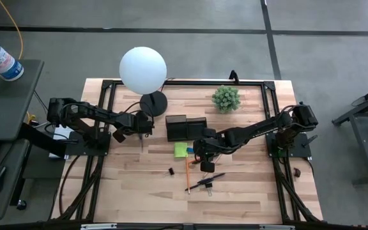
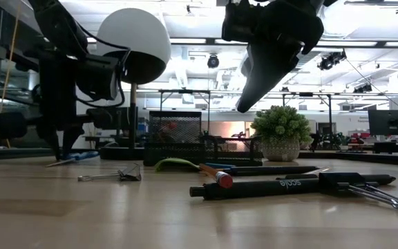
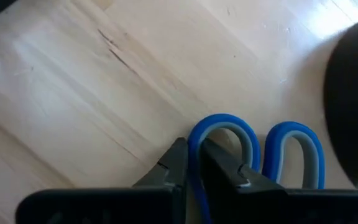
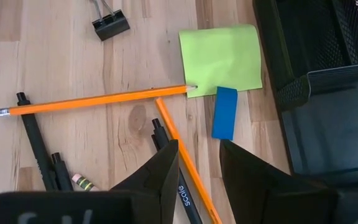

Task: Pick and place office supplies into organizer
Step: Put the blue scissors into the top left side of the desk organizer

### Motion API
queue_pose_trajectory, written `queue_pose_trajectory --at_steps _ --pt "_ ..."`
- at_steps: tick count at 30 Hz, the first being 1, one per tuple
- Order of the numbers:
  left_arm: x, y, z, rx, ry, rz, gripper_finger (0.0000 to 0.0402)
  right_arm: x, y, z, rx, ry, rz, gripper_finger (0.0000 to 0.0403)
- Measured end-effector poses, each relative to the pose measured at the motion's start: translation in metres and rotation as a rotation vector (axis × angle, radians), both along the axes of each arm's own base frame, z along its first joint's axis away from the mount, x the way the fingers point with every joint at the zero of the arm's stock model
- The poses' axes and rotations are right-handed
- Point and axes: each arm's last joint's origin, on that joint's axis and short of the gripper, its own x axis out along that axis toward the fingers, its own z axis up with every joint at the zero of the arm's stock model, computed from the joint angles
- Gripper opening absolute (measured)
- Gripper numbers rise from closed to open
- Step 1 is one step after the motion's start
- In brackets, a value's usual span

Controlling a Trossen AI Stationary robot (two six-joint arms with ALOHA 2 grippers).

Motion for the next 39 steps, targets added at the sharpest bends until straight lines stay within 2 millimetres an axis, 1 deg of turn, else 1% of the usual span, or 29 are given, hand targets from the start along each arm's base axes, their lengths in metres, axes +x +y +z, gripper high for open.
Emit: queue_pose_trajectory --at_steps 2,6,9,18,28,31,34,39 --pt "0.0 0.0 0.0 -0.006 0.008 -0.022 0.0024 0.0 0.0 0.0 0.001 -0.003 0.0 0.0108" --pt "0.003 -0.002 0.0 -0.011 0.017 -0.087 0.0006 0.0 0.0 0.0 -0.003 -0.005 0.004 0.0108" --pt "0.006 -0.007 0.0 0.0 0.004 -0.127 0.001 0.0 0.0 0.0 -0.01 -0.006 0.003 0.0108" --pt "0.015 -0.04 0.004 0.034 -0.095 -0.192 0.0003 -0.002 -0.001 -0.001 -0.025 0.025 0.002 0.0108" --pt "0.014 -0.069 0.023 0.189 -0.228 -0.283 0.0001 -0.009 -0.003 -0.003 -0.055 0.094 -0.005 0.0108" --pt "0.012 -0.078 0.032 0.27 -0.293 -0.318 0.0001 -0.013 -0.005 0.006 -0.077 0.066 -0.018 0.0108" --pt "0.011 -0.087 0.045 0.406 -0.372 -0.353 0.0 -0.019 -0.007 0.021 -0.104 0.024 -0.035 0.0108" --pt "0.018 -0.099 0.073 0.643 -0.465 -0.407 0.0 -0.032 -0.012 0.046 -0.134 -0.05 -0.067 0.0108"
